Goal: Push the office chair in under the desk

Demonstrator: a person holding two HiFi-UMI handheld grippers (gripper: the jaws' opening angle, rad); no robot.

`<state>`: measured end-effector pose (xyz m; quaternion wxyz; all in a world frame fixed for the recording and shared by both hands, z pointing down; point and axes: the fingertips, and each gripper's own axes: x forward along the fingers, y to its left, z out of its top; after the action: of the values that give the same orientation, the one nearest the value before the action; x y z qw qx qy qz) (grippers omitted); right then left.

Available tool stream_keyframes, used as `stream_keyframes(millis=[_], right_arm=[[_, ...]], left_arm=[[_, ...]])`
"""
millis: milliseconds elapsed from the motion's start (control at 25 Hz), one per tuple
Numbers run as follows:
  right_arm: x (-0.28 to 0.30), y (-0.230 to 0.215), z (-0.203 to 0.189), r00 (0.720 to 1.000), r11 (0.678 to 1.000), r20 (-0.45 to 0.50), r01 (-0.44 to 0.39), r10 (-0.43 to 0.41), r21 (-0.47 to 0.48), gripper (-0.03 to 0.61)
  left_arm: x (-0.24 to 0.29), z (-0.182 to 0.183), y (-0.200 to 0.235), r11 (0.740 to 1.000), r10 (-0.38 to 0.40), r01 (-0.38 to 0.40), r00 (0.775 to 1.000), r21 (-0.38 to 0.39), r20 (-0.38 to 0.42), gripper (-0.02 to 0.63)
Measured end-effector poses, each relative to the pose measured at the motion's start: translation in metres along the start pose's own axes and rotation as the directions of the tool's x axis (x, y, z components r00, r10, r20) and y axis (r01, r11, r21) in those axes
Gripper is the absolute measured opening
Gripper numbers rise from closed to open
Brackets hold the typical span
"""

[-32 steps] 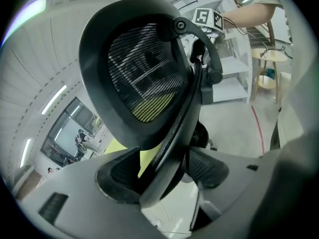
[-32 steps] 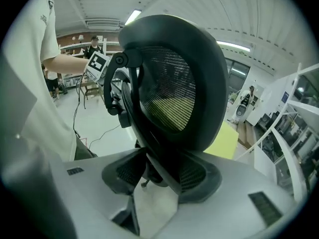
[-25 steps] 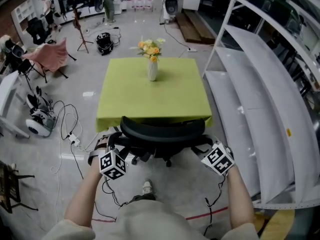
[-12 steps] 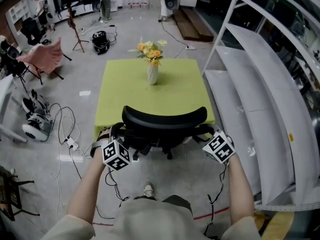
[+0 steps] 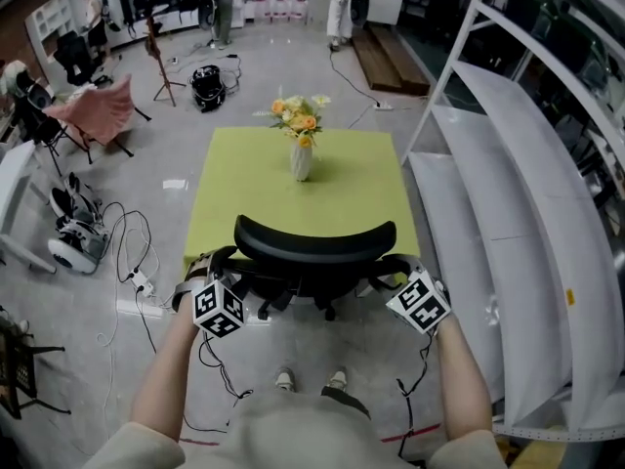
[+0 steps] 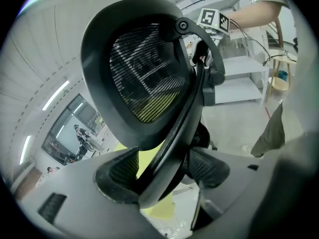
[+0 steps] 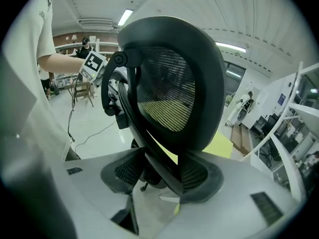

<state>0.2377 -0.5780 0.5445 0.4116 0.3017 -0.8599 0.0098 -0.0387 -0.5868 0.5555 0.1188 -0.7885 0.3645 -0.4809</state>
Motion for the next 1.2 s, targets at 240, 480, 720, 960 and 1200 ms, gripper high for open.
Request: stream_keyframes(millis=[240,480,720,960,1200], right_arm=[[-0.001,-0.001,0.001,1.000,1.000,0.004,0.009,-0.009,-0.009,0.204],[0.001,0.000,-0.002,1.000,1.000,0.004,0.003,-0.003,-0.026,0.206],[-0.003,-0.002,0.001,1.000,1.000,-0.020,0.016,-0.016,-0.020,0.201],[-0.016,0.000,0.016,0.998,0.999,0.053,0.037,-0.039,0.031,0.159],[-0.046,0.004,0.052,0.982,0.994,0.171,0.069,-0.082,0.080,0.139]], left_arm=[[0.000,0.001,0.002,1.000,0.001,-0.001,1.000,-0.011,-0.013,0.312],[-0.005,0.001,-0.001,0.999,0.040,-0.041,0.999,-0.001,-0.034,0.295],[-0.016,0.005,-0.001,0.995,0.097,-0.097,0.995,-0.021,-0.040,0.284],[-0.037,0.021,-0.003,0.990,0.113,-0.111,0.993,-0.084,0.016,0.197],[-0.068,0.047,0.007,0.965,0.195,-0.177,0.978,-0.194,0.077,0.169]])
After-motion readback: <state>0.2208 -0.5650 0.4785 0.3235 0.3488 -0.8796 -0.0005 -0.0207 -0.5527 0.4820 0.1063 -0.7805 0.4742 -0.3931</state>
